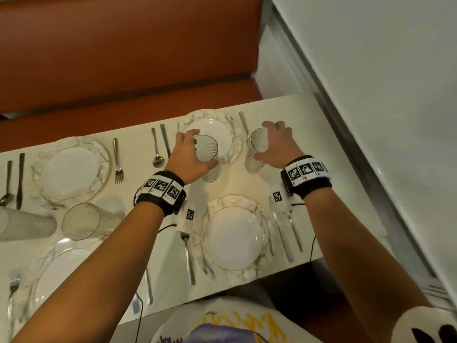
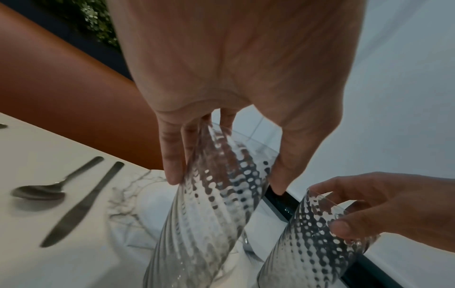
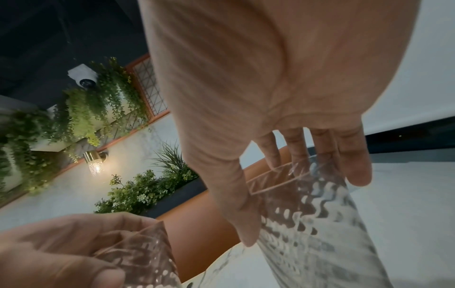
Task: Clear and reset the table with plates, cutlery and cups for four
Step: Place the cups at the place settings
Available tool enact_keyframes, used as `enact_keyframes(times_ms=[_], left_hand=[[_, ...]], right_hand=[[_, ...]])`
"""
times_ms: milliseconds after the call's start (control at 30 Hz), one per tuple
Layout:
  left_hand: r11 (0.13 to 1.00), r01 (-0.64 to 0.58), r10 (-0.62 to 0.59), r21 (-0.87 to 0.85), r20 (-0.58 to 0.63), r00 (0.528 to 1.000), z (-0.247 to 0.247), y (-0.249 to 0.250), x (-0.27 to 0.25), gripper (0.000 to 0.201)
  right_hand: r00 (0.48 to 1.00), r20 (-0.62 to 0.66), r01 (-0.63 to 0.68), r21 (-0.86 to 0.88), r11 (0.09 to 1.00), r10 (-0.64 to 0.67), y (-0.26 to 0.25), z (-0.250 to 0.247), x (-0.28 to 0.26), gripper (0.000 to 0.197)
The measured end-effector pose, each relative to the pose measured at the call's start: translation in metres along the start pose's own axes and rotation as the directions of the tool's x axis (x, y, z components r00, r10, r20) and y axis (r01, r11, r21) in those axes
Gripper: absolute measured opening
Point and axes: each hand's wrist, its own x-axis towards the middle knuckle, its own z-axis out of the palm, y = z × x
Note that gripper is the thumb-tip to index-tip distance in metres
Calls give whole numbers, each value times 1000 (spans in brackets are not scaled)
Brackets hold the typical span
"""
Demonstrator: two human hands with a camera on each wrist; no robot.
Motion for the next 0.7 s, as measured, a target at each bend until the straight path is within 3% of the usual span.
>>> enact_keyframes(times_ms=[33, 300, 700], left_hand=[[1000, -12, 12, -2, 10, 1000, -16, -21, -18, 94], [996, -88, 87, 25, 40, 995, -29, -57, -44, 90], [997, -70, 69, 33, 36, 997, -21, -71, -53, 91]], right_hand=[[1000, 6, -7, -10, 1000, 7, -23, 16, -17, 92], [996, 9, -92, -36, 995, 93, -56, 46, -52, 89], [990, 0, -141, -91, 986, 142, -45, 49, -66, 89]])
